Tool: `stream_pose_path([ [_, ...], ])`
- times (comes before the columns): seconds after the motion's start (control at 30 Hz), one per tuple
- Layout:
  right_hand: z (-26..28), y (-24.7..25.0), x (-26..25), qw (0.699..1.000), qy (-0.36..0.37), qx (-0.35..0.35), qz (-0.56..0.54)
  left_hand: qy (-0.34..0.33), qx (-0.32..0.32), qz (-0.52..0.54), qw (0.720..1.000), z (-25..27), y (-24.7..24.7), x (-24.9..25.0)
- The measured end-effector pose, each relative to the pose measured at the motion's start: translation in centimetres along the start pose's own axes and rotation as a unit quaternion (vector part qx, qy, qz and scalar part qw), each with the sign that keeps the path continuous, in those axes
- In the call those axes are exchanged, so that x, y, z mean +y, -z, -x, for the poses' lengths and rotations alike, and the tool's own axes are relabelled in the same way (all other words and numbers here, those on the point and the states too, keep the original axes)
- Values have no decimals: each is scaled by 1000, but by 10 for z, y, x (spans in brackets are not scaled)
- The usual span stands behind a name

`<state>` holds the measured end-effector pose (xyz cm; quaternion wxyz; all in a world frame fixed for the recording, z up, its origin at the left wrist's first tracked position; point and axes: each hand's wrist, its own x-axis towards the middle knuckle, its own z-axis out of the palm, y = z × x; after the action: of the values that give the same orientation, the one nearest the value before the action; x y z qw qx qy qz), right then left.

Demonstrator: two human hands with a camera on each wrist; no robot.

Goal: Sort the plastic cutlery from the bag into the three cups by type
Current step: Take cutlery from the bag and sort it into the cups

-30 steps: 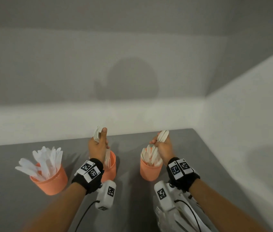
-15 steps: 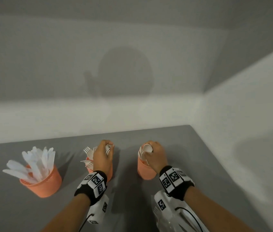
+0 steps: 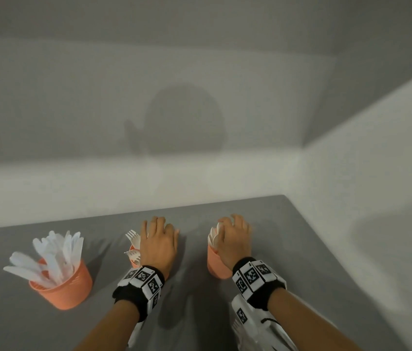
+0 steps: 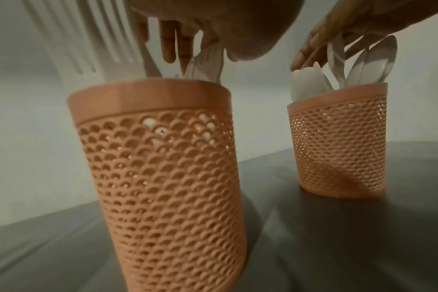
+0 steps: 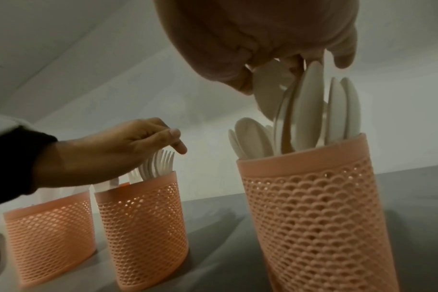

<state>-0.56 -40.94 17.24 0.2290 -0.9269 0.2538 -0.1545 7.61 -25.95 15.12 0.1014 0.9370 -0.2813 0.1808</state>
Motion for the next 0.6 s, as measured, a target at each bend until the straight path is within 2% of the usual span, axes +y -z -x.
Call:
stream_pose_path([
  [0.07,1,1,3,994,-30,-62,83,7,-26,-30,999,-1,0,-5],
  [0.13,1,1,4,986,-55,-92,125,25,-79,-50,995,-2,-1,-11],
  [0.33,-1,-3,2,982,-60,-125,125,110,-128,-85,982,3,1,-25],
  [0.47,-6,13,0,982,-89,-161,31,105,-120,-71,985,0,9,-30],
  [0.53,-8,28,1,984,-102,-128,-73,119,-116,-35,986,-2,18,-27],
  [0.6,-8,48,3,980,-82,-95,-153,113,-111,4,987,-4,30,-15],
])
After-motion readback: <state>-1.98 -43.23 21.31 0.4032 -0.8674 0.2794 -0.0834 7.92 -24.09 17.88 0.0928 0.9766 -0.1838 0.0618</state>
